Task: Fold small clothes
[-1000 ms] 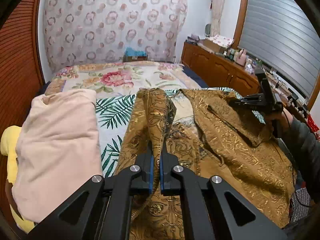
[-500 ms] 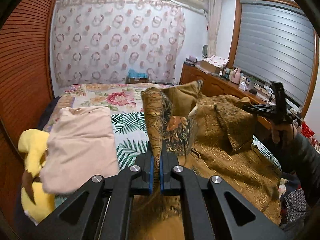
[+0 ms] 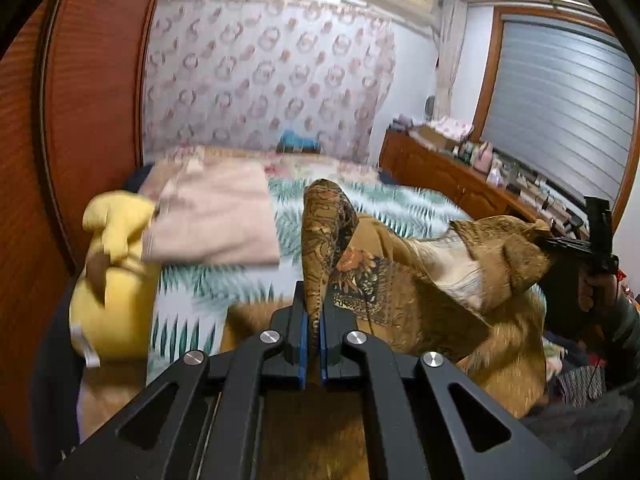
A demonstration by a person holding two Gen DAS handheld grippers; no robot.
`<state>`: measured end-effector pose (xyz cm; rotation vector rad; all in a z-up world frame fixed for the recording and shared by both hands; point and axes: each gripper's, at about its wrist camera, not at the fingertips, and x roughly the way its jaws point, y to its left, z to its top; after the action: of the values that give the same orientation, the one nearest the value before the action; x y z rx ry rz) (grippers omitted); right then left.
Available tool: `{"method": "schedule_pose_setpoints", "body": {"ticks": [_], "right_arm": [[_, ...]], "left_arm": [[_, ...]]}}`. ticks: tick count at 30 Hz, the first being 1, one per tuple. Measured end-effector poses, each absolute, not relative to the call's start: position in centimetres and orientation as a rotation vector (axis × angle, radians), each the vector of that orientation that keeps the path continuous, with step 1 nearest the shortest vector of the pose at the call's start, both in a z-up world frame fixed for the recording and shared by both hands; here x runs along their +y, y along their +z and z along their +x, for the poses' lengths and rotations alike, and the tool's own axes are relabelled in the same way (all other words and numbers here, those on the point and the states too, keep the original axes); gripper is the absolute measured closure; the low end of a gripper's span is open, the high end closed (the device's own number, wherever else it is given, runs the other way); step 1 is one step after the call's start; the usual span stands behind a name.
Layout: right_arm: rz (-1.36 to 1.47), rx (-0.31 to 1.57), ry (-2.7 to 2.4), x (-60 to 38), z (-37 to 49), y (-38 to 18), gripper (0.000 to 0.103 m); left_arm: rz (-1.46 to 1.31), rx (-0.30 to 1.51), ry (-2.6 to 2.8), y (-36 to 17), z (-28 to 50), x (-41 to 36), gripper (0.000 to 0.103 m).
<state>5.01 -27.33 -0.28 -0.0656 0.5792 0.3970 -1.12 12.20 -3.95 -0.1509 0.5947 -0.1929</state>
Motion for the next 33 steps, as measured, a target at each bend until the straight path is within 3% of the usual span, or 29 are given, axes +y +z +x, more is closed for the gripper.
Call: {"method": "schedule_pose_setpoints", "body": {"ticks": [6, 17, 23, 25, 31, 33], "right_arm": [[-0.056, 0.639, 0.38, -27.9, 1.5, -2.6, 0.098], [-0.087, 0.727, 0.359, -25.9, 3.7, -4.0, 0.098], [-0.083, 0.731, 0.364, -26.1, 3.5, -4.1, 0.097], [-0.086, 0.725, 0.356, -26.3, 3.7, -4.1, 0.09], [-0.065, 0.657, 0.332, -27.8, 2.9, -2.2, 0.071], [-0.061, 0.624, 0.314, -28.4, 2.7, -1.4, 0.059]], "left_arm": [[-0.189, 0.663, -0.191, -6.8, -2.3, 12.5, 0.098], [-0.097, 0.755, -0.154, -9.1, -2.1, 11.8, 0.097], [-0.106, 0.716, -0.141, -7.8, -2.9, 12.6, 0.083], [-0.106, 0.694, -0.14, -7.2, -2.9, 12.8, 0.079], [-0.069, 0.624, -0.117, -5.2, -2.5, 13.3, 0.051], [-0.065, 0.616, -0.115, -4.9, -1.7, 13.7, 0.036]]}}
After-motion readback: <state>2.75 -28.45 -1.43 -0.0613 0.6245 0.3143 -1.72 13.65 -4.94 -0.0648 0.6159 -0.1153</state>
